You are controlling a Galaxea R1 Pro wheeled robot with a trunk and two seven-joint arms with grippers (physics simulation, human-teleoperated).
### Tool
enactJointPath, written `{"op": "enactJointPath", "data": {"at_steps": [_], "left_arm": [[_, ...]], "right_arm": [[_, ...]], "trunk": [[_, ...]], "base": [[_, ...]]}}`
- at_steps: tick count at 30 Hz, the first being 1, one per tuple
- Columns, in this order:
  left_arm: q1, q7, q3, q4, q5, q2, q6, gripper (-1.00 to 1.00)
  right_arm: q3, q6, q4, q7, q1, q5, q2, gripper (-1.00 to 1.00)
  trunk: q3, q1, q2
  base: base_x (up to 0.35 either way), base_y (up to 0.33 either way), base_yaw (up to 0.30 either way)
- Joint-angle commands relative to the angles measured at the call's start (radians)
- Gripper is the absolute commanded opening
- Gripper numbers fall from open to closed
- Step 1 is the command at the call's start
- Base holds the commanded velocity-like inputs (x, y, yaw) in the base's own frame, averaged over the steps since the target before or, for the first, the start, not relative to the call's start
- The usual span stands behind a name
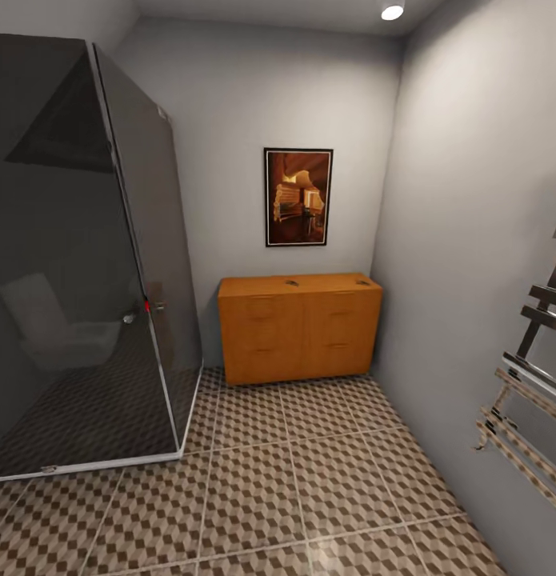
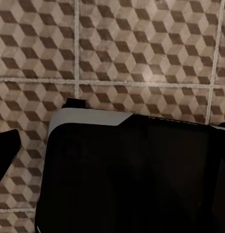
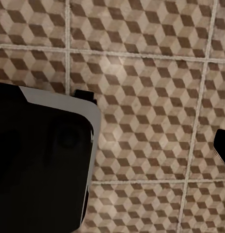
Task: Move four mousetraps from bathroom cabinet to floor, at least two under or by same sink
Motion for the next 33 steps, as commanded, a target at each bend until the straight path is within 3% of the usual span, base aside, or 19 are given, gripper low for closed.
{"op": "enactJointPath", "data": {"at_steps": [1,33], "left_arm": [[-0.001,-0.001,-0.008,0.001,0.009,0.0,-0.003,1.0],[-0.001,-0.001,-0.008,0.001,0.005,0.0,-0.003,1.0]], "right_arm": [[0.004,-0.005,0.003,-0.003,-0.001,0.006,0.0,1.0],[0.004,-0.007,0.003,-0.003,0.0,0.006,0.002,1.0]], "trunk": [[-0.002,0.001,-0.001],[-0.002,0.001,-0.001]], "base": [[0.322,0.0,0.0],[0.322,0.0,0.0]]}}
